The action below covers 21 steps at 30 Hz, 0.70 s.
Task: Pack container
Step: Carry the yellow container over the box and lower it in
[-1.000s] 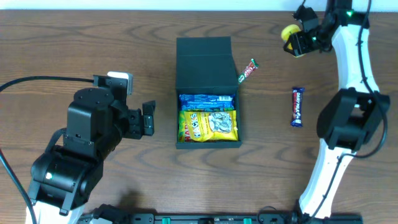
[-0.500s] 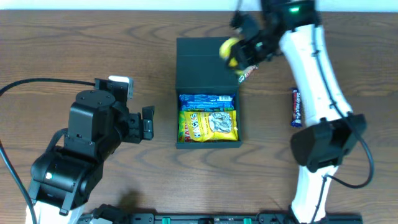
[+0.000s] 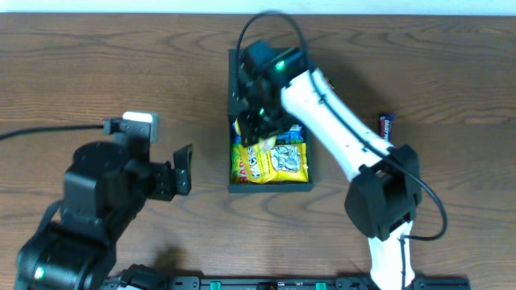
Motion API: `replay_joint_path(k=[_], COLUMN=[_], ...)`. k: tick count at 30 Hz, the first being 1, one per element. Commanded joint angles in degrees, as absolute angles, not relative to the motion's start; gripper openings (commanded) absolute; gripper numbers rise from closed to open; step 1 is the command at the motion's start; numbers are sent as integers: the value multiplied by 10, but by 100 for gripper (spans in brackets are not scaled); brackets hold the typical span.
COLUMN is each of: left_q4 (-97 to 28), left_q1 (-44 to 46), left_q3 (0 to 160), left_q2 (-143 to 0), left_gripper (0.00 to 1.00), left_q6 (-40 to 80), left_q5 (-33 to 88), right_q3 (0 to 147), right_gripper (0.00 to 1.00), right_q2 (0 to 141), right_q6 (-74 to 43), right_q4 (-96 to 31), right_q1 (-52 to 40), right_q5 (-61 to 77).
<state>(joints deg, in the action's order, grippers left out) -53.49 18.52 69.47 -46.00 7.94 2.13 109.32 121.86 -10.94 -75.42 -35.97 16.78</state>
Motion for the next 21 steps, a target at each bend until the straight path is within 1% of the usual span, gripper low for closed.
replay_joint_path(k=[1,3,7,9,10,11,12,14,16,19,20,21], left_q4=[-540,-540,-542,-542,-542,-542,-542,-542,-542,-542,-542,-542], left_q1=[183,183,183,183,183,183,183,183,183,183,183,183], left_q3=[708,708,708,708,708,708,708,708,708,708,708,708], left_q2=[-442,-435,-432,-432,-432,-432,-432,-432,-432,-432,-432,-432], left_gripper=[95,96,95,96,95,95,95,95,95,95,95,95], left_q6=[88,88,88,88,88,88,88,88,88,88,88,88], left_q5=[15,15,15,15,15,15,16,26,26,26,26,26], right_q3=[1048,1025,1000,988,983,981,978,978,978,978,979,979], right_gripper=[1,2,1,1,3,12,28,52,67,86,95,99], right_q2=[1209,1209,1209,1209,1209,1209,1209,1209,1206,1194,1188,1180], right_q6=[-199,-229,-299,-313,-316,-317,-317,-317,-305,-280,-275,-270], right_q4=[-723,-693,-665,-654,-650,-649,-649,-649,-649,-649,-649,-649], right_q1=[-388,-402,-420,-424,-425,-426,-426,-426,-425,-421,-420,-419], right_q5=[167,163,109,107,107,108,108,115,128,147,147,146])
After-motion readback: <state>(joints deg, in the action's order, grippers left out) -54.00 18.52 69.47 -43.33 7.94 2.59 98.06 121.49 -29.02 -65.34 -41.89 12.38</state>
